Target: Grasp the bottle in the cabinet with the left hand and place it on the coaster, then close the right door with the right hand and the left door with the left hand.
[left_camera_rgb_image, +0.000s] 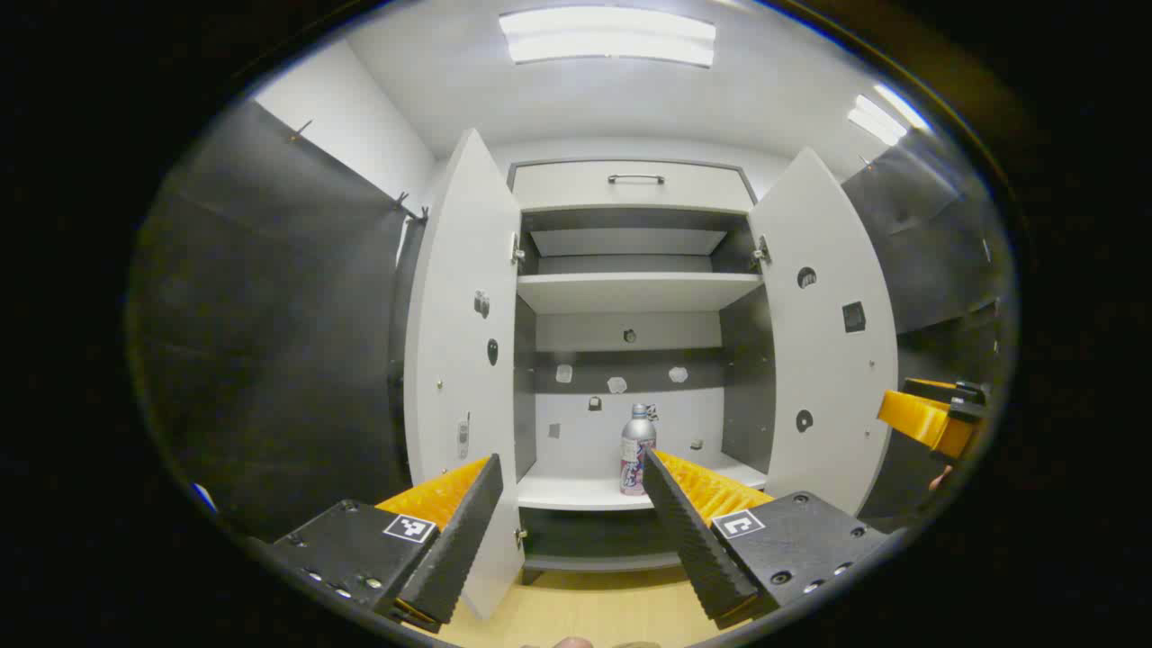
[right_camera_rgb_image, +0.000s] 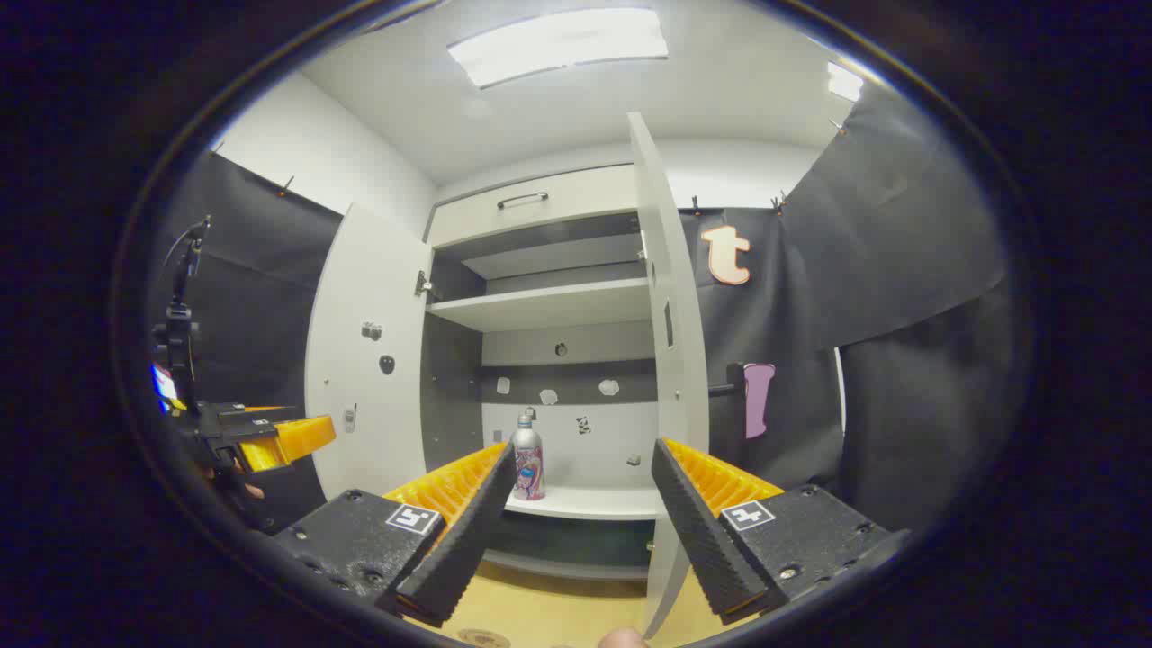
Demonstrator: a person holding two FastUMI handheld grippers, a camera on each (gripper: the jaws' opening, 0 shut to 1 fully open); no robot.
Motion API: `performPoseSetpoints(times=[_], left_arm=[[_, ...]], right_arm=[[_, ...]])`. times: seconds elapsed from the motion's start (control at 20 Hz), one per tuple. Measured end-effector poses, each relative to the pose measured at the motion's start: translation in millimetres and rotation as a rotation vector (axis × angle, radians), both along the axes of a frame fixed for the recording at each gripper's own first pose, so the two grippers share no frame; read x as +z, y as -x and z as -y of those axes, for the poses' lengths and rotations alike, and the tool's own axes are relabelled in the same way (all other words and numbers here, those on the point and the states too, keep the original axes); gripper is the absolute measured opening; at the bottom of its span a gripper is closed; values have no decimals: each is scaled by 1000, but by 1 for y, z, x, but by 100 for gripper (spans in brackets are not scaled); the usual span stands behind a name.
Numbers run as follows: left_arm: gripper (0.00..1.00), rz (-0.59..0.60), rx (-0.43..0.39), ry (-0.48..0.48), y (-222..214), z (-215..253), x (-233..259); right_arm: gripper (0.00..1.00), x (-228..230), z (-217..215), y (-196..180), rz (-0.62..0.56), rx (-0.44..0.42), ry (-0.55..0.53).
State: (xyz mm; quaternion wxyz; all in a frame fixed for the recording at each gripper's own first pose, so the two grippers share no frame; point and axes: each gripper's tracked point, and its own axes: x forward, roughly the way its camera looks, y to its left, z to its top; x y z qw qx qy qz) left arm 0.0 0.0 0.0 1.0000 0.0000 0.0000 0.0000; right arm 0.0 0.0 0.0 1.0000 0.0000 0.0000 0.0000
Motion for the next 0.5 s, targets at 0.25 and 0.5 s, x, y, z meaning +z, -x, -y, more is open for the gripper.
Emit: performPoseSetpoints(times=[0.25, 0.5], left_arm=[[98, -4, -21, -36, 1, 1, 4], [96, -20, -23, -37, -1, 3, 0]], right_arm=[[99, -5, -1, 0, -4, -12, -4], [99, -10, 0, -2, -23, -15, 3]])
